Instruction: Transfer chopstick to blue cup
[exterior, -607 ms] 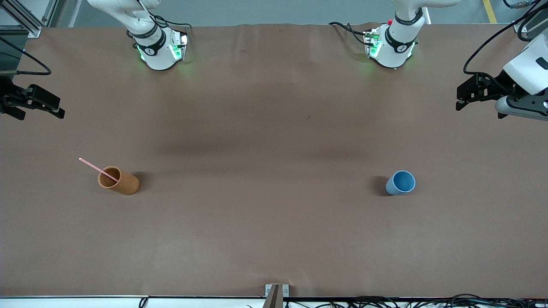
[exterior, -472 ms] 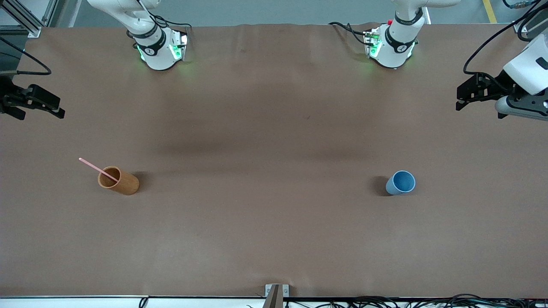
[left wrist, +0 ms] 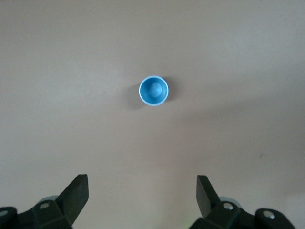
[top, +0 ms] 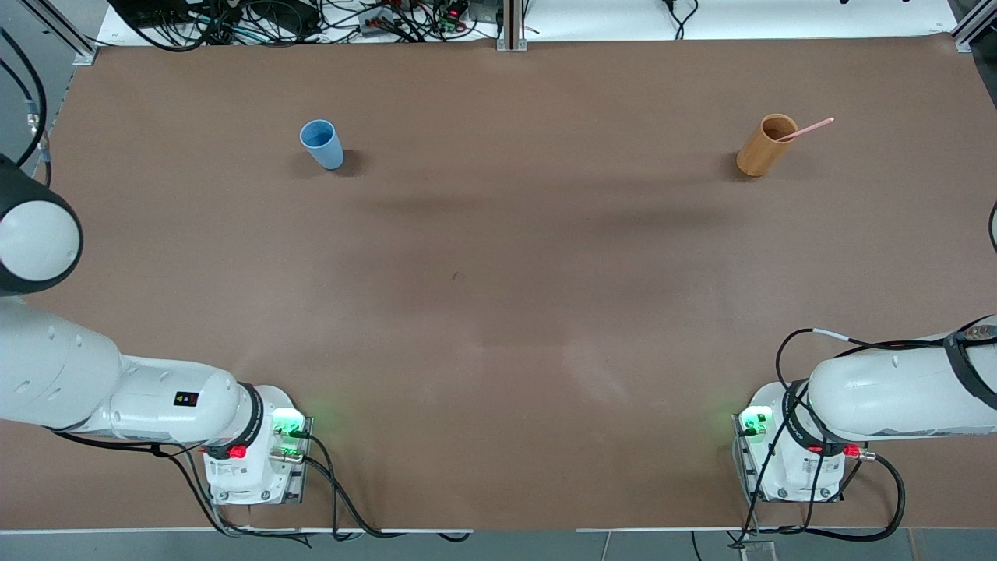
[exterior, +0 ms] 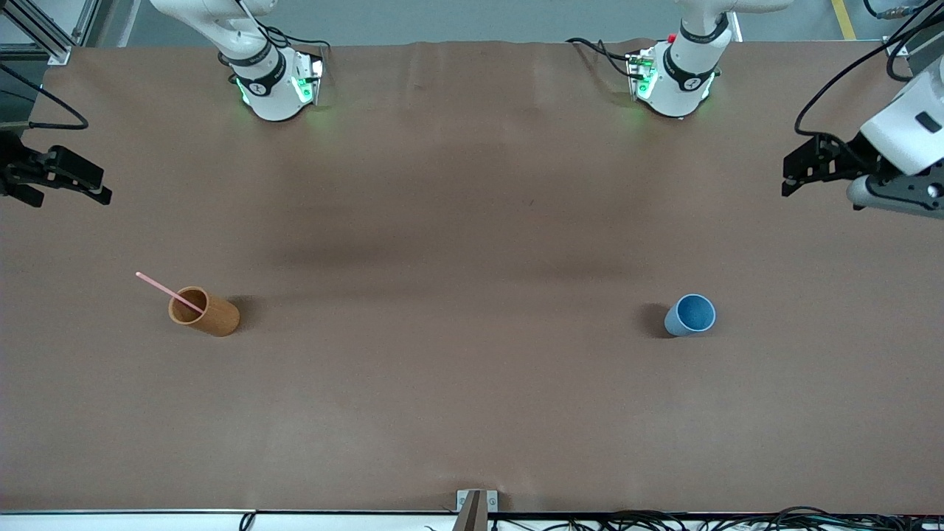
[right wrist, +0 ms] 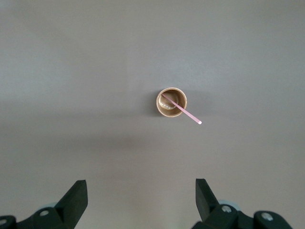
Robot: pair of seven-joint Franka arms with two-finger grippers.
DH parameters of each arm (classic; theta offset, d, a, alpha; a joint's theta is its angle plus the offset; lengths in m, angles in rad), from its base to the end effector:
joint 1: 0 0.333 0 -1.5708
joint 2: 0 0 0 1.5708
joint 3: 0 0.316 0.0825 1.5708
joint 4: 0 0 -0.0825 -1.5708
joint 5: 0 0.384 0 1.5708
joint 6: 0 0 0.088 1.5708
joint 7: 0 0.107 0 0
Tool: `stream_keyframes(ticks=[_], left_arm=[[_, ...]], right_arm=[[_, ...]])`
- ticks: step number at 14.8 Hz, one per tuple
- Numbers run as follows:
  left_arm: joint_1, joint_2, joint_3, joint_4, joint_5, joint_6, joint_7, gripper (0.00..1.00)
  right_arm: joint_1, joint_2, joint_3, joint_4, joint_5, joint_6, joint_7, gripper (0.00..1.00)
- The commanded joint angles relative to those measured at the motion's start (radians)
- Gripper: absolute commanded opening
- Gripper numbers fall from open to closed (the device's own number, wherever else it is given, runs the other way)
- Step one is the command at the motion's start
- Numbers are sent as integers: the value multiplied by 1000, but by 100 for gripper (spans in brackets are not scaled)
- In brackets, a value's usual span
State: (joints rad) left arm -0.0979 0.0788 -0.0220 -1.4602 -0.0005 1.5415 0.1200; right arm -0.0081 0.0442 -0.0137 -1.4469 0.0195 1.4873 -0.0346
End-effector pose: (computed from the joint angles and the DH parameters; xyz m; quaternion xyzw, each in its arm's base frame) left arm 0.5725 -0.0685 0.6294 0.9928 -0.1196 0.0013 0.0011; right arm 0.5601 -0.0098 0.6505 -0.9999 -0.0072 0.0016 0.0095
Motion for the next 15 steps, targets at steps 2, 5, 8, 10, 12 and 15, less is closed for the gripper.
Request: stream_keyframes(ticks=[2,5,8,10,12,15], left_arm=[[15,142,5,-2,-3,129,35,100],[20,260,5,-41,-3,234,33,100],[18,298,4,-158,-3,397,24,100],[17,325,4,-265,-3,544,15,100],[20,328,4,-340,-3,633,15,100],[21,366,4,-347,-12,675,12,100]], right_arm=[[-44,-20,-5,-84,39,76,-88,100],[-151,-24,-8,-168,173,117,-215,100],[-223,-37,-8,-280,178,223,-249,99],[-262,-35,-9,-371,207,330,-341,98],[-295,-6,-8,-420,232,384,-370,93],[-308,98,-9,-414,298,418,-392,81]])
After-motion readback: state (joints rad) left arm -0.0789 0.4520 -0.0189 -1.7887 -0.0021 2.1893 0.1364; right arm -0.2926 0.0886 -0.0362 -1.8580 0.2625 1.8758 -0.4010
